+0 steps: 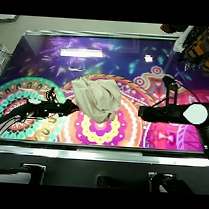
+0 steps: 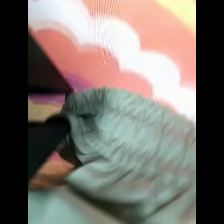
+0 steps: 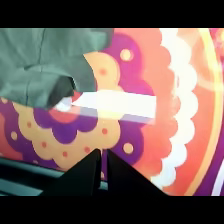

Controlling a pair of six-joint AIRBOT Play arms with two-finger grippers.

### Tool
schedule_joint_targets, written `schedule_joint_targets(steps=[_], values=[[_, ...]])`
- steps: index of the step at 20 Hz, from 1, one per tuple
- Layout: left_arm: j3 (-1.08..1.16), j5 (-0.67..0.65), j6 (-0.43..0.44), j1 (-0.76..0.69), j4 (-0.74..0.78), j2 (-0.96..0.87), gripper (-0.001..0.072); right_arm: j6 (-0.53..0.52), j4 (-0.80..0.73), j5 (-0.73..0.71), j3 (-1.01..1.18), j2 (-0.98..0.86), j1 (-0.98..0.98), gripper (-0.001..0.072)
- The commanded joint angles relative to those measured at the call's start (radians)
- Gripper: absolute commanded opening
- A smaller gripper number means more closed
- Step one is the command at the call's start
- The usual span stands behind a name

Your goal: Fold the clothes and pants, and hang the long-sleeved shirts on hangers.

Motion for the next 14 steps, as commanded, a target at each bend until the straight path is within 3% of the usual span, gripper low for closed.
schedule_joint_targets(steps=[1, 3, 7, 9, 10, 11, 13, 14], values=[[0.003, -0.003, 0.0, -0.003, -0.016, -0.002, 0.0025, 0.297, -0.126, -0.209, 0.002, -0.001, -0.001, 0.0144], [0.003, -0.005, 0.0, -0.002, -0.016, 0.003, 0.0025, 0.558, -0.288, -0.344, 0.002, -0.016, -0.001, 0.0178], [0.003, -0.008, 0.0, -0.002, -0.015, 0.014, 0.0025, 0.585, -0.27, -0.498, 0.002, -0.205, -0.001, 0.0211], [0.003, -0.019, 0.0, -0.002, -0.015, 0.015, 0.0025, 0.583, -0.174, -0.539, 0.002, -0.335, -0.001, 0.0359], [0.003, -0.031, 0.0, -0.002, -0.015, 0.015, 0.0025, 0.536, -0.067, -0.562, 0.002, -0.388, -0.001, 0.044], [0.003, -0.041, 0.0, -0.002, -0.015, 0.015, 0.0024, 0.381, 0.096, -0.588, 0.002, -0.439, -0.001, 0.0445], [0.003, -0.058, 0.004, -0.002, -0.014, 0.015, 0.0025, -0.028, 0.448, -0.574, 0.002, -0.525, -0.001, 0.0445], [0.003, -0.058, 0.003, -0.002, -0.012, 0.015, 0.0025, -0.162, 0.578, -0.535, 0.002, -0.564, -0.001, 0.0447]])
